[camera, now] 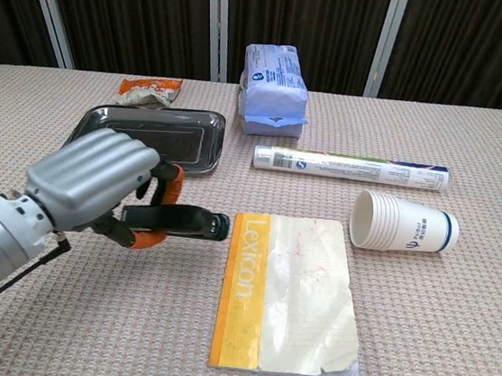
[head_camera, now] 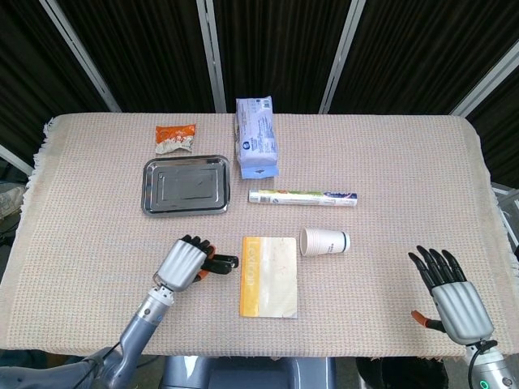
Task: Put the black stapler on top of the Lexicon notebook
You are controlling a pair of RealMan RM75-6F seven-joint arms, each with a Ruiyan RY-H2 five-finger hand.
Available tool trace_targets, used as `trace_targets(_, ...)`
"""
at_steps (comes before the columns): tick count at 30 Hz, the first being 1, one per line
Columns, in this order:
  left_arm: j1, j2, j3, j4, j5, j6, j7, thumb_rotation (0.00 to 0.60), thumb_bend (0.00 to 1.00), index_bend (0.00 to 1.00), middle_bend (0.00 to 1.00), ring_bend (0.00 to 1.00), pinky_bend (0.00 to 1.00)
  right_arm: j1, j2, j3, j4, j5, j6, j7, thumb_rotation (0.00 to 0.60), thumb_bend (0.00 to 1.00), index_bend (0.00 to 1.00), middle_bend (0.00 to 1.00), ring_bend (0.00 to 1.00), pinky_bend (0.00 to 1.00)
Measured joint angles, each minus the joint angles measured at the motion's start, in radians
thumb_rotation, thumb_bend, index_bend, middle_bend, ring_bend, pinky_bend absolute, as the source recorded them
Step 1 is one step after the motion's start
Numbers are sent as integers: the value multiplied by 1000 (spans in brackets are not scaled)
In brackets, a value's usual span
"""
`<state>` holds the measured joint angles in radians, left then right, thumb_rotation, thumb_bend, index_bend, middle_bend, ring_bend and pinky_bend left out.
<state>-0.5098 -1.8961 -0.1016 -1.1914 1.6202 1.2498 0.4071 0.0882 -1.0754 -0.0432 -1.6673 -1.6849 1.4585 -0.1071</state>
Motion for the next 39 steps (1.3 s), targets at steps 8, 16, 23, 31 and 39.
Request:
trace_targets(8, -112, -150, -57, 121, -33, -96, -37, 600, 404, 654, 559, 516, 589, 3, 22, -1, 3, -2, 3, 69, 600, 25, 0, 0, 0, 0)
trace_targets(16, -207, -260, -104, 230, -41, -113, -104, 600, 400, 654, 558, 516, 590, 2, 45, -2, 14, -11, 22, 138, 600, 25, 0, 0, 0, 0)
trace_targets(23, -257, -304, -112, 286, -39, -114, -142, 600, 359, 534, 526, 489, 570, -6, 50, -5, 22, -19, 41, 152, 600, 25, 0, 0, 0, 0)
trace_targets(31, -264, -300, -95, 274, -63, -150, -147, 600, 297, 236, 441, 421, 521, -15, 50, -4, 22, -19, 55, 152, 600, 25, 0, 0, 0, 0)
trace_targets(39, -264, -253, -93, 188, -98, -184, -108, 600, 230, 94, 318, 327, 494, -15, 45, 1, 22, -7, 49, 141, 600, 24, 0, 0, 0, 0)
